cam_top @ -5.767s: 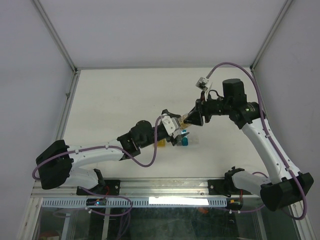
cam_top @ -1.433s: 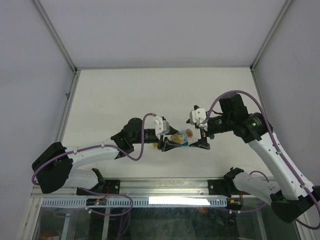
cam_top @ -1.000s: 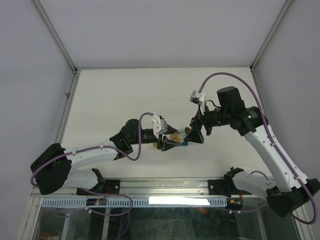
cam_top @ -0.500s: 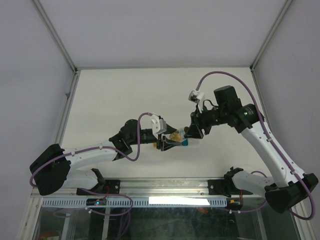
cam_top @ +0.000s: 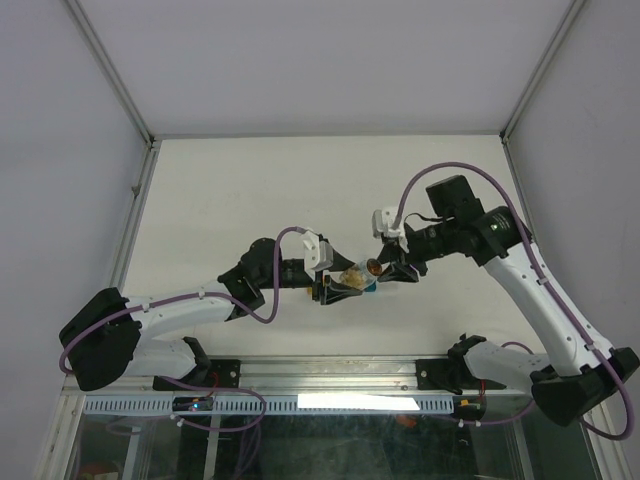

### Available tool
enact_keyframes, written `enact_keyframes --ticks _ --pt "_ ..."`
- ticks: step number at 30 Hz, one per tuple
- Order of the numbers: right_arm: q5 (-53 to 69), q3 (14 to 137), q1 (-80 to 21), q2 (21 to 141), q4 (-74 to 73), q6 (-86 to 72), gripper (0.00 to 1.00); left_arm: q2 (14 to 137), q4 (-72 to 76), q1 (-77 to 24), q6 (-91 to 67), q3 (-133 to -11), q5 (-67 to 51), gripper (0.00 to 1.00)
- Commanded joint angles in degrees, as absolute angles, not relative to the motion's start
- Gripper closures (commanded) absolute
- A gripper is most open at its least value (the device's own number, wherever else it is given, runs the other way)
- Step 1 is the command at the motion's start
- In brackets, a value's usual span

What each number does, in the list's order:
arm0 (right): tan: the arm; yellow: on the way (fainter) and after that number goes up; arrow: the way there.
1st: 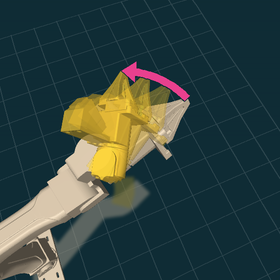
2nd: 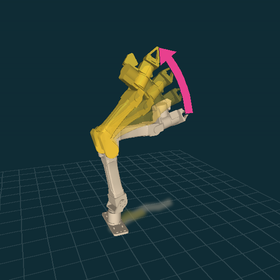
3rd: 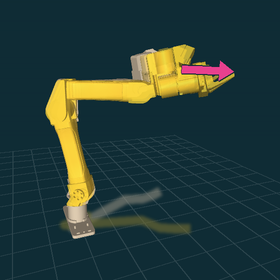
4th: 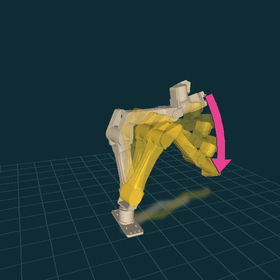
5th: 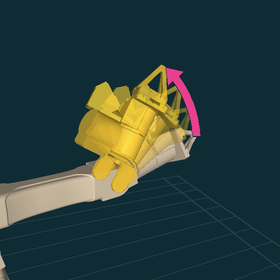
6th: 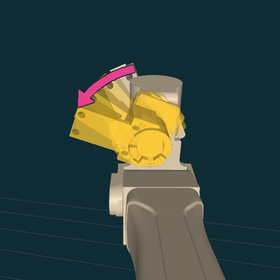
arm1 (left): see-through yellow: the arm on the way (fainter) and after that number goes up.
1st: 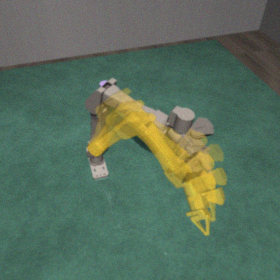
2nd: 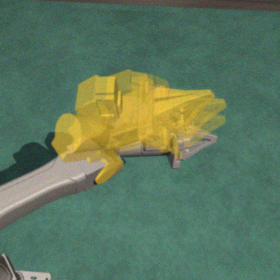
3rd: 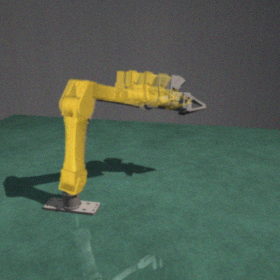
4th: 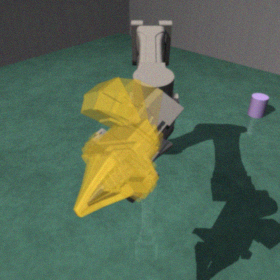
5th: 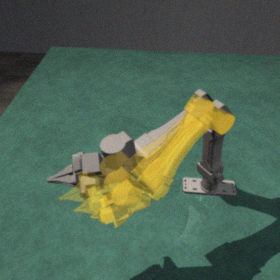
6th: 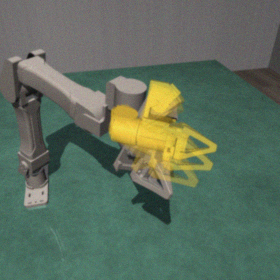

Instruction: Sort the pills into containers

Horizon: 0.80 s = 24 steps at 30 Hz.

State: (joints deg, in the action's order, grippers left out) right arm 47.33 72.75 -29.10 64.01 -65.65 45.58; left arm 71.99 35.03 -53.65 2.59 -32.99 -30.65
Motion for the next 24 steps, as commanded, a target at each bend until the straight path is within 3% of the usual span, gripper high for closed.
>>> enact_keyframes --ticks 1,5,7,10,11,12,18,24 --pt "53.41 73.13 -30.24 59.55 -66.76 82.68 0.95 72.90 35.07 -53.88 2.55 -36.03 -35.59 1.00" --pt "51.29 74.83 -30.24 61.27 -65.20 80.63 0.77 73.43 34.50 -53.90 2.79 -36.65 -35.88 1.00" --pt "51.16 73.43 -30.25 60.14 -63.78 76.92 0.58 73.19 34.53 -53.88 2.92 -36.46 -35.49 1.00" --pt "49.69 71.69 -30.23 57.98 -62.43 69.58 0.13 72.67 35.14 -53.88 3.08 -35.78 -34.88 1.00" --pt "48.47 71.14 -30.23 57.25 -61.65 65.90 0.05 72.49 35.37 -53.92 3.08 -35.56 -34.57 1.00" --pt "47.55 70.65 -30.23 56.55 -61.06 62.28 0.01 72.31 35.60 -53.88 3.00 -35.37 -34.36 1.00" --pt "47.23 69.31 -30.15 54.99 -58.22 37.35 0.00 72.06 36.66 -53.88 2.30 -34.78 -33.23 1.00" --pt "42.84 73.10 -30.15 60.44 -58.88 21.49 0.07 72.97 37.76 -53.89 1.76 -35.11 -33.05 1.00"
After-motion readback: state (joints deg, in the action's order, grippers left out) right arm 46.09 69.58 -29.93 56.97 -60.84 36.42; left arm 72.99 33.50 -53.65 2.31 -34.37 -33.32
